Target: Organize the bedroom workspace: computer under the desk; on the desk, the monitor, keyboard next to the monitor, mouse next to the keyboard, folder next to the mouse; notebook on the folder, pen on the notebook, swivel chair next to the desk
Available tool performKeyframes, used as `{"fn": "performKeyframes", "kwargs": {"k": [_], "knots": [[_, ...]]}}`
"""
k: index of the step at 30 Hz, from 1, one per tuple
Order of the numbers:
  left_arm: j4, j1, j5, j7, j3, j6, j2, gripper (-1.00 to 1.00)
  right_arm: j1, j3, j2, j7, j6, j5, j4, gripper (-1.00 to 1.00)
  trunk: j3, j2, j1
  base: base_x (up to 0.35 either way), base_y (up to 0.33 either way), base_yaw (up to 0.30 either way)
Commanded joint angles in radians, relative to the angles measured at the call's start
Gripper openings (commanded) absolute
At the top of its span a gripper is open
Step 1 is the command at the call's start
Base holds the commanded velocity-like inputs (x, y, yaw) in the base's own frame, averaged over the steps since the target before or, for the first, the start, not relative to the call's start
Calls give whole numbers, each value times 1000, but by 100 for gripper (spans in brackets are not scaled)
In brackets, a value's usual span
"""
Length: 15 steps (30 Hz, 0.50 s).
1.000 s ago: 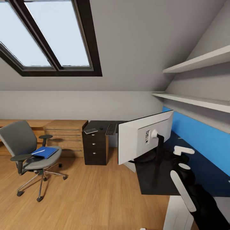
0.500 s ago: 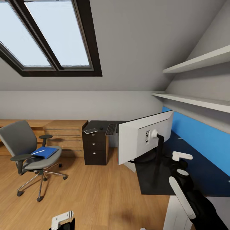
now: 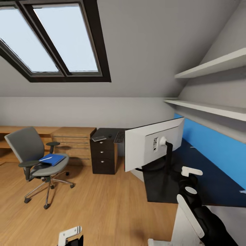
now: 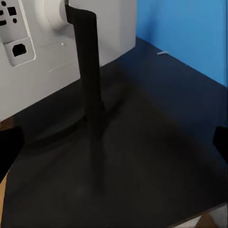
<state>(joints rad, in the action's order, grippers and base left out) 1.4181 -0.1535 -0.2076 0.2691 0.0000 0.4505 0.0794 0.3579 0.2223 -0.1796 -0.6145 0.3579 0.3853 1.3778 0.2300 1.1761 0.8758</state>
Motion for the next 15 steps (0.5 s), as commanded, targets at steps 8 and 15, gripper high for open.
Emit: {"fn": "performKeyframes", "kwargs": {"k": [8,15], "knots": [[2,0,-10,7,0,3,0,100,1,5,-1,-8,3,6,1,100,1,1,0,-256,-201,5],[3,0,-12,7,0,2,0,100,1,5,-2,-8,3,6,1,100,1,1,0,-229,-177,0]]}}
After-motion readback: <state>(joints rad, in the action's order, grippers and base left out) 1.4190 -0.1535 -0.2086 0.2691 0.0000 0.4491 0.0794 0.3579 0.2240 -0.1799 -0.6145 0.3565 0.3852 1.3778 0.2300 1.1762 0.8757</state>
